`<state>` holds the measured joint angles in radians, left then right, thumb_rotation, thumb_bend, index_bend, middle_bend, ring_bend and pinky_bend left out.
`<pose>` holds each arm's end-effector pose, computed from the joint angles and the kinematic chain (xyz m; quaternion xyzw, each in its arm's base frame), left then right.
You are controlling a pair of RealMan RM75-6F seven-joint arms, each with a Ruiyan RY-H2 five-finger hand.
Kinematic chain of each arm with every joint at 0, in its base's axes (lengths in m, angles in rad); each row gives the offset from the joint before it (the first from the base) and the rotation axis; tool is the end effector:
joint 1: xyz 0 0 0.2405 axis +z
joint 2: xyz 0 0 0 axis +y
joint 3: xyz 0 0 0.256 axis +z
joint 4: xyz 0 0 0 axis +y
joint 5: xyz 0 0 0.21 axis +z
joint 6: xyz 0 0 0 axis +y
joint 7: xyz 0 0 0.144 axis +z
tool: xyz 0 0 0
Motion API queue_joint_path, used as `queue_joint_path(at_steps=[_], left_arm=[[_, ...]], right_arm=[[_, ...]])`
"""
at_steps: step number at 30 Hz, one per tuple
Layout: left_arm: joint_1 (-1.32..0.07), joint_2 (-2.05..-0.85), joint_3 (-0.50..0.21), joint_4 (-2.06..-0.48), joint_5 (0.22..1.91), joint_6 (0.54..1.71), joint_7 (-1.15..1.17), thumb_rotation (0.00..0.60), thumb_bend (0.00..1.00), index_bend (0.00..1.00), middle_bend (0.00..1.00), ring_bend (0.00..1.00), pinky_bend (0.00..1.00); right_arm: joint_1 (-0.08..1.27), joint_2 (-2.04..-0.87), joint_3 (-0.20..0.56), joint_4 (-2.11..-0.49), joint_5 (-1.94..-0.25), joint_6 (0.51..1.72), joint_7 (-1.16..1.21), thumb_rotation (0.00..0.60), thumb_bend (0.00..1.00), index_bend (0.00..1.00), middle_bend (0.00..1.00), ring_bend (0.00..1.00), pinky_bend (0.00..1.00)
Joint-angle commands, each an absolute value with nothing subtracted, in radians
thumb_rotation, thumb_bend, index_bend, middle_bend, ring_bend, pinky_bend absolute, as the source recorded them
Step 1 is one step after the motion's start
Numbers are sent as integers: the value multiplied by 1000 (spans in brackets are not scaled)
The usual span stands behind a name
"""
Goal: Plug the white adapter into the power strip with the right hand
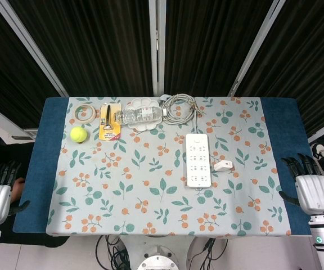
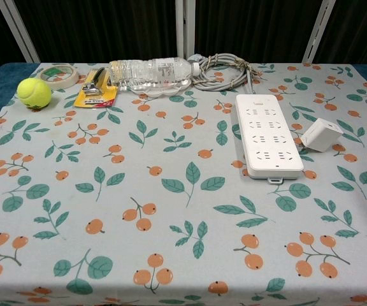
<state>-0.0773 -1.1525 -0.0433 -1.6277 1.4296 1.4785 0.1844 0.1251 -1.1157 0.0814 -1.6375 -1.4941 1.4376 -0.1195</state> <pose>-0.3165 0.1765 0.1486 -0.6013 -0.3704 -0.3285 0.6271 -0.2989 -0.1993 0.1562 0.6220 -0.3520 0.3685 0.5945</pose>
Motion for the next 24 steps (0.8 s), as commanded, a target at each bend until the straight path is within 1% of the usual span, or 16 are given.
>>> queue_joint_path(at_steps=[1, 7, 11, 13, 18, 24], left_arm=[[-76, -1153, -43, -1629, 1431, 1481, 183, 600, 102, 6, 0, 0, 0], [-67, -1151, -39, -1633, 1441, 1498, 187, 600, 102, 6, 0, 0, 0], [-64, -1153, -40, -1634, 1444, 1504, 187, 600, 102, 6, 0, 0, 0], [-64, -1156, -39, -1633, 1443, 1501, 187, 600, 102, 6, 0, 0, 0], [-63, -1161, -37, -1631, 1439, 1495, 183, 600, 103, 9, 0, 0, 0], [-61, -1161, -37, -1634, 1433, 1491, 185, 600, 102, 9, 0, 0, 0]], right_arm=[[127, -1115, 76, -1636, -1497, 1430, -116, 600, 16, 174, 191, 62, 88], [126, -1116, 71, -1628, -1502, 1431, -105, 600, 17, 174, 191, 62, 88], [149, -1120, 80, -1620, -1491, 1397, -95, 600, 16, 174, 191, 62, 88], [175, -1125, 92, -1610, -1474, 1358, -89, 600, 18, 174, 191, 62, 88], [279, -1166, 136, -1544, -1397, 1194, -77, 600, 26, 174, 190, 62, 89], [403, -1254, 150, -1437, -1372, 1018, -42, 600, 29, 172, 193, 62, 89]])
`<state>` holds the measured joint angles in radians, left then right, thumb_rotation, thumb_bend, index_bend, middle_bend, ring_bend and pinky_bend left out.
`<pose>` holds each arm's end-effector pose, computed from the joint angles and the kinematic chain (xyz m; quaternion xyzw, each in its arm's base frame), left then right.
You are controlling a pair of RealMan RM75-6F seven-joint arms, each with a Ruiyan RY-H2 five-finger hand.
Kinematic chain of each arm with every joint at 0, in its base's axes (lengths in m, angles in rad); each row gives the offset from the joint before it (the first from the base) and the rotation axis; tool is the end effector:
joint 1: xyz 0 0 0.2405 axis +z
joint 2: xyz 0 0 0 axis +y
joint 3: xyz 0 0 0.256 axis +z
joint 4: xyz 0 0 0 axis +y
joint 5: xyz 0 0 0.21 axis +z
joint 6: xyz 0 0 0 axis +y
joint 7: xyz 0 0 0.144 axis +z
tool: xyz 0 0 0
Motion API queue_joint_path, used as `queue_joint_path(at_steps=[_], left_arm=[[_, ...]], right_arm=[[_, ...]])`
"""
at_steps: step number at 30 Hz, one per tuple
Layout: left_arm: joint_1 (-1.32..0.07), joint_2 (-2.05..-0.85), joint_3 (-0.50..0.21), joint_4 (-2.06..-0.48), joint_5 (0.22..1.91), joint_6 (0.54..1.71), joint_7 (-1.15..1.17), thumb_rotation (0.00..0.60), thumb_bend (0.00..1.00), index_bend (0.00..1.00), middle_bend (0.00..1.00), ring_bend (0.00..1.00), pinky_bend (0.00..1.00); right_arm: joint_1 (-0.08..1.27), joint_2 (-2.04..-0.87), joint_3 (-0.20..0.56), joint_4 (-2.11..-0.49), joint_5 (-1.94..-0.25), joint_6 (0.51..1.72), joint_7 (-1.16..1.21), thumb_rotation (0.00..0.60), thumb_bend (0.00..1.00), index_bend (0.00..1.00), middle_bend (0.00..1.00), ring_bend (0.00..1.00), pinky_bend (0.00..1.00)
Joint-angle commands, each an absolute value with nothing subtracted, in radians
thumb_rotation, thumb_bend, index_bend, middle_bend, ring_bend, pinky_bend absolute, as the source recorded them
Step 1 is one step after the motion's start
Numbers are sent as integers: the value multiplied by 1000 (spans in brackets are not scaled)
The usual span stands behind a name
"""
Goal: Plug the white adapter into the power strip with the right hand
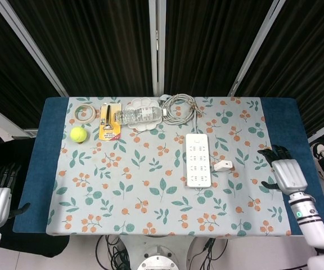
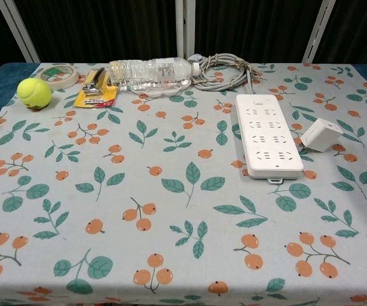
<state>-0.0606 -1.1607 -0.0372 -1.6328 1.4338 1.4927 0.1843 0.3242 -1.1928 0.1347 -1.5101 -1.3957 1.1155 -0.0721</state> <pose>-0.3168 0.1699 0.1463 -0.5958 -0.3763 -0.3298 0.6282 -0.2963 -0.2712 0.1153 0.6750 -0.3914 0.3298 0.5314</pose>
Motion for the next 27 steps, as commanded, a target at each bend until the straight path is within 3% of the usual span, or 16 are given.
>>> queue_joint_path(at_steps=[1, 10, 27], left_arm=[[-62, -1160, -38, -1634, 1433, 1490, 186, 600, 102, 9, 0, 0, 0], [-59, -1158, -37, -1638, 1427, 1487, 189, 600, 103, 9, 0, 0, 0], [-57, -1152, -38, -1654, 1423, 1486, 203, 600, 103, 10, 0, 0, 0]], right_arm=[[419, -1269, 149, -1418, -1372, 995, -30, 600, 34, 176, 201, 62, 89], [502, -1396, 139, -1233, -1406, 903, 191, 600, 106, 313, 306, 112, 131], [567, -1518, 84, -1032, -1497, 887, 532, 600, 204, 408, 378, 163, 155]])
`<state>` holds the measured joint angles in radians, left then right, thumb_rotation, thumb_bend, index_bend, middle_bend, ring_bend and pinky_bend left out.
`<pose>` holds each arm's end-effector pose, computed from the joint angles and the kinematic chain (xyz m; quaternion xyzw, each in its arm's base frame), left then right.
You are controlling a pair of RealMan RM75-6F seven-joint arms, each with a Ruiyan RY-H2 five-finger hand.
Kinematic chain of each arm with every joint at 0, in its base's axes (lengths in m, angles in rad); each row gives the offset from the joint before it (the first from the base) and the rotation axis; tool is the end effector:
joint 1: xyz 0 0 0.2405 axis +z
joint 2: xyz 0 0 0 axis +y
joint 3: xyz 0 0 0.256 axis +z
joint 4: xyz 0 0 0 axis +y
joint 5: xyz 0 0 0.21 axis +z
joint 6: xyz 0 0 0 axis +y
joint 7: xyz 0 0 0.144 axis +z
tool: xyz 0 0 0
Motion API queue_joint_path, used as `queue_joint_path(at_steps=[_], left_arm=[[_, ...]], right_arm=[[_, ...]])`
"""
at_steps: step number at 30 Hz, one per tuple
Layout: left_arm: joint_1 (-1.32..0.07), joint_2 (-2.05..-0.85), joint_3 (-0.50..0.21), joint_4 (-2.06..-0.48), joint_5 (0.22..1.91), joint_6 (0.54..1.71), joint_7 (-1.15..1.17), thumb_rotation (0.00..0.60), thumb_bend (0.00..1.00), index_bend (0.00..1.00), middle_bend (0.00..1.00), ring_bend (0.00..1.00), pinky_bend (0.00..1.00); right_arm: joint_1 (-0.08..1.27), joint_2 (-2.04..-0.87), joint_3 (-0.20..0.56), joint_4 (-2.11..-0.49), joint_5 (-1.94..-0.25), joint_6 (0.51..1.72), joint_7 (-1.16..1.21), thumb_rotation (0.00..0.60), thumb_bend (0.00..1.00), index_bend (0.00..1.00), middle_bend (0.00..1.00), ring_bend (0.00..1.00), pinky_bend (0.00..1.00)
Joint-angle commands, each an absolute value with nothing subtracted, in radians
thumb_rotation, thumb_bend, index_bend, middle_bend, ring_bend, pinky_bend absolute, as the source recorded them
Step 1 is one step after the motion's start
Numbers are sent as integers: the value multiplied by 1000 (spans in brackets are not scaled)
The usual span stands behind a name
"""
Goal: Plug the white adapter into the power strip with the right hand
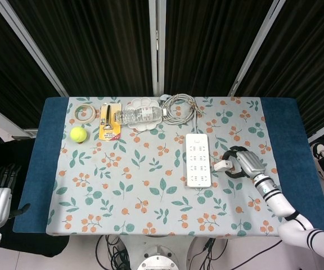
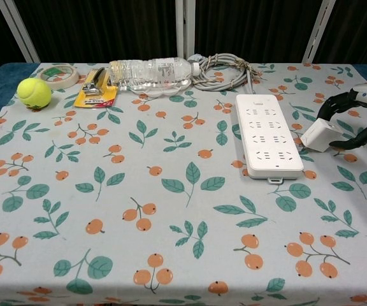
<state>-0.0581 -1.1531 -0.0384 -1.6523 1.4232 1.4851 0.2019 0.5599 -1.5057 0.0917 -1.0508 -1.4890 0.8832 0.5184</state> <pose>-0.3157 0.1690 0.1466 -0.5955 -0.3798 -0.3232 0.6298 -0.2921 -0.3412 0.0221 0.6595 -0.5252 0.3772 0.3832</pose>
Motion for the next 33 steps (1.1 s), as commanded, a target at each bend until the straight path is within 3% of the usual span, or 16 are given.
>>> queue_joint_path(at_steps=[1, 13, 21, 26, 33], left_arm=[[-57, -1152, -38, -1656, 1425, 1487, 204, 600, 102, 10, 0, 0, 0], [-55, -1151, -37, -1662, 1423, 1487, 212, 600, 102, 10, 0, 0, 0], [-58, -1152, -37, -1662, 1421, 1479, 211, 600, 102, 10, 0, 0, 0], [-61, -1149, -38, -1659, 1422, 1473, 206, 600, 102, 9, 0, 0, 0], [-63, -1157, -36, -1648, 1432, 1475, 194, 600, 102, 10, 0, 0, 0]], right_arm=[[568, -1522, 82, -1025, -1498, 888, 534, 600, 212, 411, 381, 164, 156], [572, -1530, 72, -995, -1497, 919, 575, 600, 226, 439, 408, 189, 176], [556, -1534, 90, -1012, -1483, 991, 522, 600, 327, 671, 576, 366, 272], [568, -1417, 118, -1202, -1468, 1012, 308, 600, 327, 709, 612, 403, 274], [644, -1278, 194, -1517, -1293, 905, -111, 600, 337, 741, 638, 430, 274]])
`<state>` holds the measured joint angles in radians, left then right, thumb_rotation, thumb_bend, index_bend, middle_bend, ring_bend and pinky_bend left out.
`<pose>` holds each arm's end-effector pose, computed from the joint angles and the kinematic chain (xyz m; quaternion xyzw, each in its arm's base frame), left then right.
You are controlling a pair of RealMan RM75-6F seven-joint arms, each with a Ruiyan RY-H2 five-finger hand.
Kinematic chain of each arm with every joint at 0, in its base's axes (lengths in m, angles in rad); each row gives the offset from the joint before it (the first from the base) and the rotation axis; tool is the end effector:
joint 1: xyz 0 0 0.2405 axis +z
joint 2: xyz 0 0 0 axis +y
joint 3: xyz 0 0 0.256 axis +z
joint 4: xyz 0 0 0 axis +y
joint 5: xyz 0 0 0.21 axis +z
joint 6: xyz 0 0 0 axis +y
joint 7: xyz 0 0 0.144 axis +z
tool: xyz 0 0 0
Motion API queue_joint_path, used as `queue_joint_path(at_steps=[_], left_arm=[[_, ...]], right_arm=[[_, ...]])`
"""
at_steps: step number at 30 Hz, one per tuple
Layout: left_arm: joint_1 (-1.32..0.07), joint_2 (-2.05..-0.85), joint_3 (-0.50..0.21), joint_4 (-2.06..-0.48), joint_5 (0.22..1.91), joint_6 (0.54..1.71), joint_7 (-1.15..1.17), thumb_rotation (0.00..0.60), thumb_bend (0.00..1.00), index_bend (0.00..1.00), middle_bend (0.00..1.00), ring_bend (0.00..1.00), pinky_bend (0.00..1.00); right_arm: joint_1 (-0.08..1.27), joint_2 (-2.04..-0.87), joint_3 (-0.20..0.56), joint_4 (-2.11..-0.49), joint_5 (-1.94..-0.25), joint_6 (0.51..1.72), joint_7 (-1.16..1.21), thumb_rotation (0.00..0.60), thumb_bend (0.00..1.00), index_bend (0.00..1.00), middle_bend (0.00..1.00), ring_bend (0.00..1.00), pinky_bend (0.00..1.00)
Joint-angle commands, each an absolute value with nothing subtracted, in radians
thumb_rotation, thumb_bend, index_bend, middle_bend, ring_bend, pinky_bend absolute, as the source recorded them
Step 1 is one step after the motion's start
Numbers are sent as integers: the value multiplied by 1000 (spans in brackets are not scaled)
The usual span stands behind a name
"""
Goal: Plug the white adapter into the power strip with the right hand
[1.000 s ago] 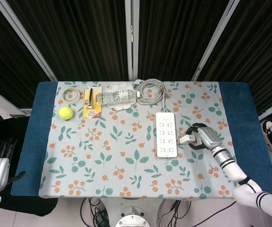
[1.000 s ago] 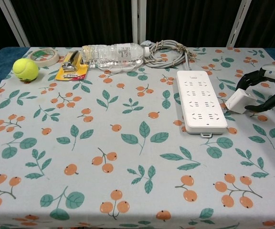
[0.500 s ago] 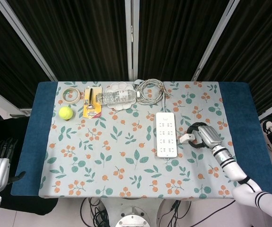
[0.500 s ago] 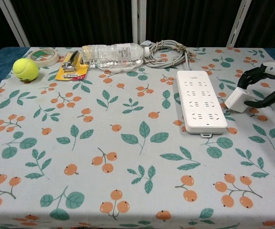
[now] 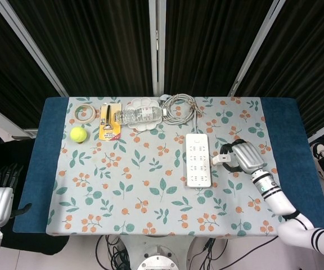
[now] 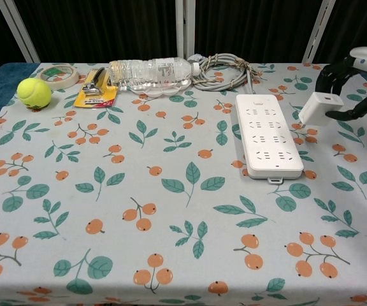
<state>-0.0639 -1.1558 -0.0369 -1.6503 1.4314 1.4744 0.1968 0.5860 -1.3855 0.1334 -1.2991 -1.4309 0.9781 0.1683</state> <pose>-0.3144 0.1706 0.1438 -0.6006 -0.3812 -0.3253 0.6230 -0.2410 -0.3446 0.0522 0.7074 -0.4108 0.3940 0.4190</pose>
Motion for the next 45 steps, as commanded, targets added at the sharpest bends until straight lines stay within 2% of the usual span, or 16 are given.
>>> queue_joint_path(at_steps=[1, 5, 10, 17, 45], left_arm=[[-63, -1158, -36, -1647, 1432, 1475, 192, 600, 102, 10, 0, 0, 0], [-60, -1160, -34, -1638, 1435, 1477, 182, 600, 103, 10, 0, 0, 0], [-56, -1166, -30, -1620, 1437, 1478, 162, 600, 102, 10, 0, 0, 0], [-52, -1177, -28, -1593, 1440, 1479, 132, 600, 102, 10, 0, 0, 0], [-51, -1193, -29, -1559, 1439, 1471, 105, 600, 102, 10, 0, 0, 0]], right_arm=[[656, -1275, 201, -1542, -1257, 891, -162, 600, 342, 743, 641, 432, 274], [712, -1297, 218, -1615, -1083, 864, -366, 600, 366, 755, 651, 444, 274], [762, -1356, 228, -1630, -918, 911, -521, 600, 409, 782, 676, 465, 274], [820, -1419, 228, -1620, -755, 937, -614, 600, 418, 783, 676, 465, 276], [865, -1436, 182, -1582, -651, 959, -619, 600, 423, 784, 677, 465, 274]])
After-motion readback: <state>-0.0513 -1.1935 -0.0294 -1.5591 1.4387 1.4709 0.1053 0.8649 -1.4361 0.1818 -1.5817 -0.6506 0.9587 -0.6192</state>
